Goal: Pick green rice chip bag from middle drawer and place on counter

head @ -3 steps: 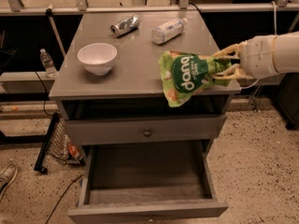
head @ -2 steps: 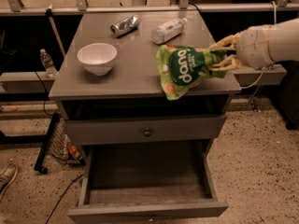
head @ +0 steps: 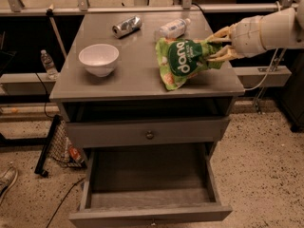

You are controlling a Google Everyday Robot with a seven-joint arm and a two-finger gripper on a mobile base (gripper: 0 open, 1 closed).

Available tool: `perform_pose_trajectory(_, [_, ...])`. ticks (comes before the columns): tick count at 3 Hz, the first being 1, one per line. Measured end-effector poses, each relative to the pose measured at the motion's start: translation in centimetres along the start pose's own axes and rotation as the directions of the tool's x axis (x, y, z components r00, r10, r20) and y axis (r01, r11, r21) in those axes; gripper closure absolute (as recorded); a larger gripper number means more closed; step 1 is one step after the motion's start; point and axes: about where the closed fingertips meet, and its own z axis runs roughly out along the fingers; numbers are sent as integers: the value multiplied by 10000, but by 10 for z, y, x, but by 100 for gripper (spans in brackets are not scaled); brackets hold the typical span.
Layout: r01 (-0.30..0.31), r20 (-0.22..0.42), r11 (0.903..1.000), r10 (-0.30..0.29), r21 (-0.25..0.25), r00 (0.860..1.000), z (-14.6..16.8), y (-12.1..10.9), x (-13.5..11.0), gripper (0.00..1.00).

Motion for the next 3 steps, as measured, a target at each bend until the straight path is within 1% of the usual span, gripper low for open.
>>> perform_pose_trajectory(1, [-100,132,9998,98,192,9999,19,-9,5,100])
perform_pose_trajectory(2, [-402,171,9975,393,575,9991,40,-16,10,83])
perform_pose_trajectory(3, [-452,200,9970,440,633,9988,46,-18,10,59])
